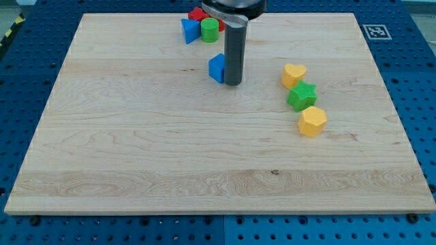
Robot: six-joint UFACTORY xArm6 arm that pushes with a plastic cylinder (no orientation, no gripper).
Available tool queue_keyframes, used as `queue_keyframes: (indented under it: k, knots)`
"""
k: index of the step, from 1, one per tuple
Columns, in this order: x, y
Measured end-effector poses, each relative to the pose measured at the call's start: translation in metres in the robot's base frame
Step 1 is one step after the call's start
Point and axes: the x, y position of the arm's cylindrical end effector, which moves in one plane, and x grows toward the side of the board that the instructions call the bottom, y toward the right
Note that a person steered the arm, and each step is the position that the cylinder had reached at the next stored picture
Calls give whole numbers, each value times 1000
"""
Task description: Make a group out of blue blocksred blocks and green circle to the top center
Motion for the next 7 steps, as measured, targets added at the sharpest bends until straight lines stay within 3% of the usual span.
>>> queue_keyframes:
  k: [2,3,5,7]
  knots:
    - [-19,-7]
    - [-9,-14]
    - [-18,-58]
    - [-27,-54]
